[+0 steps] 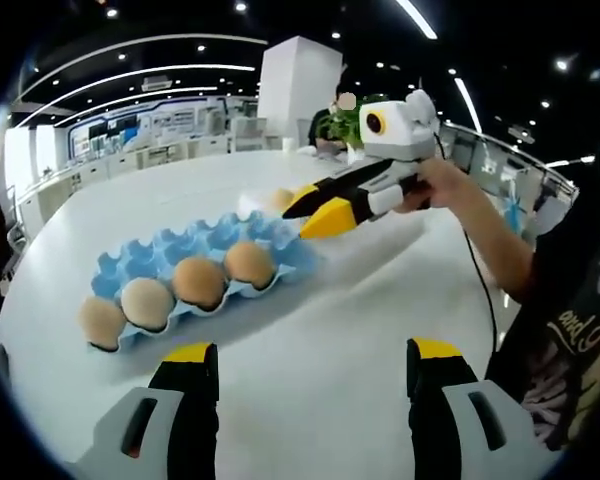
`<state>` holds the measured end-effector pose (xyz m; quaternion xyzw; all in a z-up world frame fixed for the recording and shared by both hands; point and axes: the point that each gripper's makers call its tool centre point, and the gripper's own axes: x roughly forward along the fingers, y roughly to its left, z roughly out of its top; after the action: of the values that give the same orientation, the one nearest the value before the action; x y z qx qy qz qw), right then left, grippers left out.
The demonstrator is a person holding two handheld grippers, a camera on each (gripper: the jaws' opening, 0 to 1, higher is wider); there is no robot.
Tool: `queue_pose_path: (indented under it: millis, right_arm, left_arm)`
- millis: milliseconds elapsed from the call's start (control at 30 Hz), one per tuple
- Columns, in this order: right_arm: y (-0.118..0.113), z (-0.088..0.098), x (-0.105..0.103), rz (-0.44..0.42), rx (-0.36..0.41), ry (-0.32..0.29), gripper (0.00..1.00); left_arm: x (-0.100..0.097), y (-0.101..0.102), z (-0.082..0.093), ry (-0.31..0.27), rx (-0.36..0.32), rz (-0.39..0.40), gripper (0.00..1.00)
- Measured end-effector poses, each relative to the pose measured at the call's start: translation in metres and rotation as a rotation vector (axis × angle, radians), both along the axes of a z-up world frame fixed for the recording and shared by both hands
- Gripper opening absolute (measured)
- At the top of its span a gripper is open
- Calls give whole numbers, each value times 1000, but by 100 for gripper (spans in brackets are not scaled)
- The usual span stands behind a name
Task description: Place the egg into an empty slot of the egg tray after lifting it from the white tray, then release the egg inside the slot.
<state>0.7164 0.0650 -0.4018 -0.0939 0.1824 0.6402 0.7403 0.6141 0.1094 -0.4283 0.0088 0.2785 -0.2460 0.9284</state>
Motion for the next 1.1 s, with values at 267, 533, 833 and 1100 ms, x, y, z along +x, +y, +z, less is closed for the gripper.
queue_pose_path:
  millis: [267,533,833,1100]
  right_arm:
    - [-30,-1,4,-49,-15,-7,28]
    - [-49,-1,6,-86,-15,-9,28]
    - [-65,-4,5,-116,-20,-7,28]
    - [-78,-4,5,-143,-21,-8,28]
  left_arm:
    - [2,-13,-2,4,0,-26,78]
    - [1,-20,0,4,6,-42,78]
    - [-2,-28,-2,9,8,-57,78]
    - [-4,-31,-2,11,11,-64,78]
